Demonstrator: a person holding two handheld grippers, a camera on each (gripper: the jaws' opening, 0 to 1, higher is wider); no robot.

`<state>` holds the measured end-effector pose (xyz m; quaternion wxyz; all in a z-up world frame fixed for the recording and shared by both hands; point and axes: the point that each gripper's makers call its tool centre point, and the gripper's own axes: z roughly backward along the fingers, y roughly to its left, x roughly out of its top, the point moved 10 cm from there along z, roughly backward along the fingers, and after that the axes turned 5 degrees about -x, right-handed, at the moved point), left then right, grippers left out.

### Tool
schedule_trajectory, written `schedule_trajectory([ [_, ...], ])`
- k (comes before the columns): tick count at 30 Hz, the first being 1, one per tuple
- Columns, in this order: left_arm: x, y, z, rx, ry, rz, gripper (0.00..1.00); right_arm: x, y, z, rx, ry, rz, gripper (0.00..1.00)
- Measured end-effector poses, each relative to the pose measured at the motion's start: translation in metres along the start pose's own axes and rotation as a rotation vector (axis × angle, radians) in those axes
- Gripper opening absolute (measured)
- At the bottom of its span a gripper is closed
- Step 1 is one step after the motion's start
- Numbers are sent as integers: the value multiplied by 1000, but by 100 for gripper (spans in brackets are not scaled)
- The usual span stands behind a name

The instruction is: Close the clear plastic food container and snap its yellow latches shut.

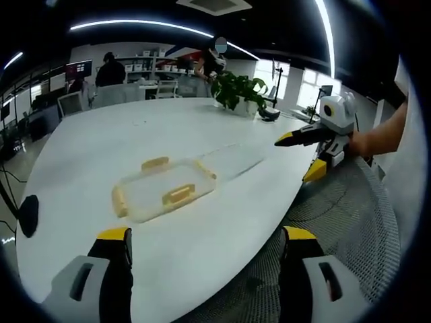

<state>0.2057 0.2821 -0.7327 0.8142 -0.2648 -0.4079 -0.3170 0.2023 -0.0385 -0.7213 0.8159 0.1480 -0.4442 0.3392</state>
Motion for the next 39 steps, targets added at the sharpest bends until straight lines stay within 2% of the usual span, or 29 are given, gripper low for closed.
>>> schedule_trajectory([
  [39,-1,0,1,4,1,6,91,0,0,1,0,1,-4,77],
])
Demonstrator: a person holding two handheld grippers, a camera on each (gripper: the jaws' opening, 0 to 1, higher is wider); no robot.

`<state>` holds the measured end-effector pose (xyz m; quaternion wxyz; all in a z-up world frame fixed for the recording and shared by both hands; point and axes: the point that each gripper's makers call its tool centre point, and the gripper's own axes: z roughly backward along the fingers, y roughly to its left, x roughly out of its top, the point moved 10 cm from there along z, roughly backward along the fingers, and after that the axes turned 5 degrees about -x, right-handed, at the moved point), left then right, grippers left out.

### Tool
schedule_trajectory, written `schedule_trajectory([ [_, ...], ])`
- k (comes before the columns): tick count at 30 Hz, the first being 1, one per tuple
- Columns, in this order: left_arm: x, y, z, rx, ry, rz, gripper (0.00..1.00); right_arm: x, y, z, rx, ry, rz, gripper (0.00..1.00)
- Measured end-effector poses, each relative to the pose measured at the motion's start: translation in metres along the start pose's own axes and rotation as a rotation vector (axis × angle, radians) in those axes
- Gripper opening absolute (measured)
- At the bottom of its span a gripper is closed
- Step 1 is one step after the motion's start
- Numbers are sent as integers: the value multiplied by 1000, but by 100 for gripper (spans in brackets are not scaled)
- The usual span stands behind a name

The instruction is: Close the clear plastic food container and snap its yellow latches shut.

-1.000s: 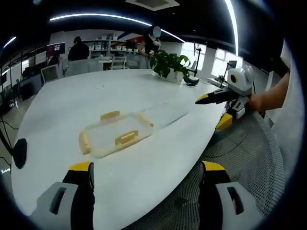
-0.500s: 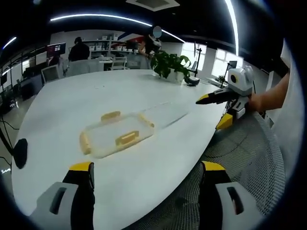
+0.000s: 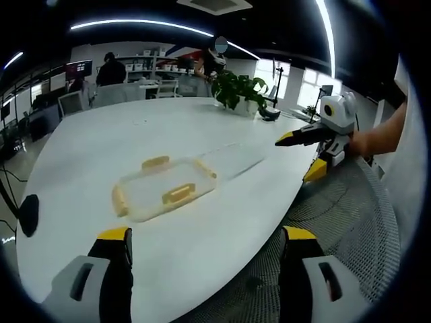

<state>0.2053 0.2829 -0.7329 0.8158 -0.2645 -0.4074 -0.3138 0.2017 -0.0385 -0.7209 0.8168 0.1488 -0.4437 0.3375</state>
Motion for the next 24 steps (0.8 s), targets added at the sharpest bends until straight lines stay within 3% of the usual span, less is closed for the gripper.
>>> schedule_trajectory([
  [13,5,-1,0,-2,7,-41,93,2,0,0,12,11,24,74],
  [24,11,-2,0,-40,30,-74,92,8,1,2,33,5,56,74],
])
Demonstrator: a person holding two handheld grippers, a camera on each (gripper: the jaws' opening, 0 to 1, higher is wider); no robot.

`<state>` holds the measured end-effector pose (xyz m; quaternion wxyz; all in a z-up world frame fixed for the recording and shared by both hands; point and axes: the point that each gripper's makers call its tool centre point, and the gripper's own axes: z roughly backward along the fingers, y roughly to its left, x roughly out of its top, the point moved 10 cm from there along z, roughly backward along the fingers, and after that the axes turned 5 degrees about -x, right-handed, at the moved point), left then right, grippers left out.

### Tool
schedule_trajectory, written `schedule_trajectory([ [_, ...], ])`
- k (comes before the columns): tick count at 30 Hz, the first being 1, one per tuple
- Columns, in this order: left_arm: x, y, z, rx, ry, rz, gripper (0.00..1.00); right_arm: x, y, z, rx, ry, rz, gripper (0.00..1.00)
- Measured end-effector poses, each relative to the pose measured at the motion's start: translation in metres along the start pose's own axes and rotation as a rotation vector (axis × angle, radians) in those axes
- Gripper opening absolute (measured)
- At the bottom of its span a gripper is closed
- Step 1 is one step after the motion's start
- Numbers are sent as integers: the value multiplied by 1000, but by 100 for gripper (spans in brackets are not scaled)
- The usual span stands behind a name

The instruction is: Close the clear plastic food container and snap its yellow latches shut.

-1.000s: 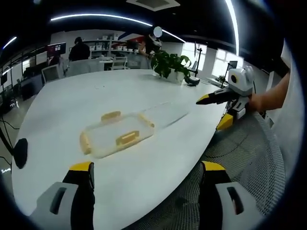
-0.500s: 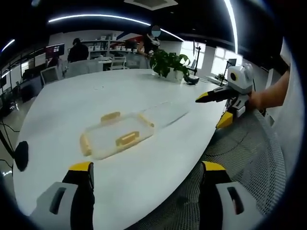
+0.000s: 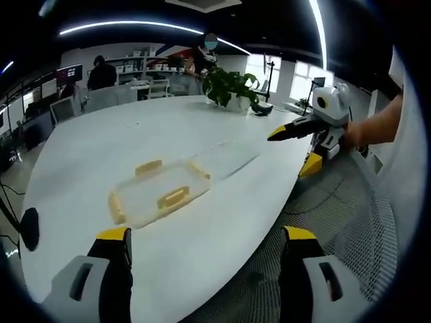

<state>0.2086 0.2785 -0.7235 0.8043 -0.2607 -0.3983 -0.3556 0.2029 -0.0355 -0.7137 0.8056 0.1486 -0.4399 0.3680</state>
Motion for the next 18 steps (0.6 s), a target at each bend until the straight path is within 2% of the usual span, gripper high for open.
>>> schedule_trajectory([
  [5,5,8,0,-2,3,-3,91,4,-2,-1,10,8,21,74],
  [9,5,13,-2,-10,19,-16,90,11,-4,-4,20,3,34,72],
  [18,3,27,-2,-20,56,-34,87,12,-9,-13,45,24,62,70],
])
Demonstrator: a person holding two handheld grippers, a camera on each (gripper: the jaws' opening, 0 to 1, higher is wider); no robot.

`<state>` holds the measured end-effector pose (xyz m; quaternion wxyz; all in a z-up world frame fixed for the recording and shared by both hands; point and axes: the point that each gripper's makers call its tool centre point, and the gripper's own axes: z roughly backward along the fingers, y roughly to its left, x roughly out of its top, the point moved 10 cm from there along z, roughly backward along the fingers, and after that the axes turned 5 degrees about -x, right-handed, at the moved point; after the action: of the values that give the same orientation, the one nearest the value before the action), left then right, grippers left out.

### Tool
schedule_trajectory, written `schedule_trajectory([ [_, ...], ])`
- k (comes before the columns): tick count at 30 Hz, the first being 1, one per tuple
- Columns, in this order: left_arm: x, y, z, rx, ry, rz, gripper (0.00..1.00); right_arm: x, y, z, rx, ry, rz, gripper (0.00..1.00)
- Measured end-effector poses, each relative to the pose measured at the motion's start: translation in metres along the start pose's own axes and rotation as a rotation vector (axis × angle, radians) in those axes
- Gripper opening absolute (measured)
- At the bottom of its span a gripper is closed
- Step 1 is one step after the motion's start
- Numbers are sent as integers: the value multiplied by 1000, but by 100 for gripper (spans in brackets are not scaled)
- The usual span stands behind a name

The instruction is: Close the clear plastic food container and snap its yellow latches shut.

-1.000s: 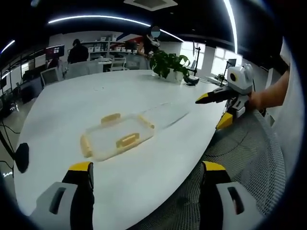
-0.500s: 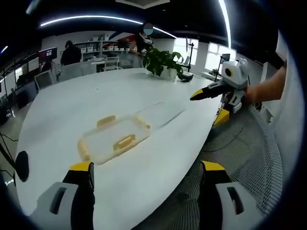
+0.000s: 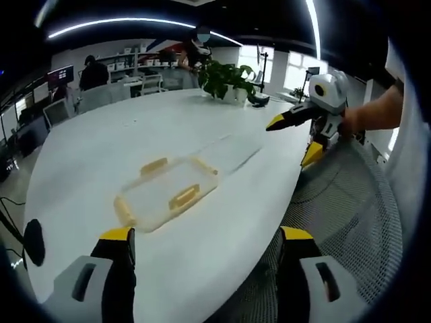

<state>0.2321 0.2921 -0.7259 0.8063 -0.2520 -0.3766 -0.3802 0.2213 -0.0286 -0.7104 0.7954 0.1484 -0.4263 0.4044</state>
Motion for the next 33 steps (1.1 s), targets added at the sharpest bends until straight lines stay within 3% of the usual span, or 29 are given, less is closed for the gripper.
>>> schedule_trajectory([
  [33,9,39,-11,-69,105,-149,80,20,-26,-27,76,49,141,59],
])
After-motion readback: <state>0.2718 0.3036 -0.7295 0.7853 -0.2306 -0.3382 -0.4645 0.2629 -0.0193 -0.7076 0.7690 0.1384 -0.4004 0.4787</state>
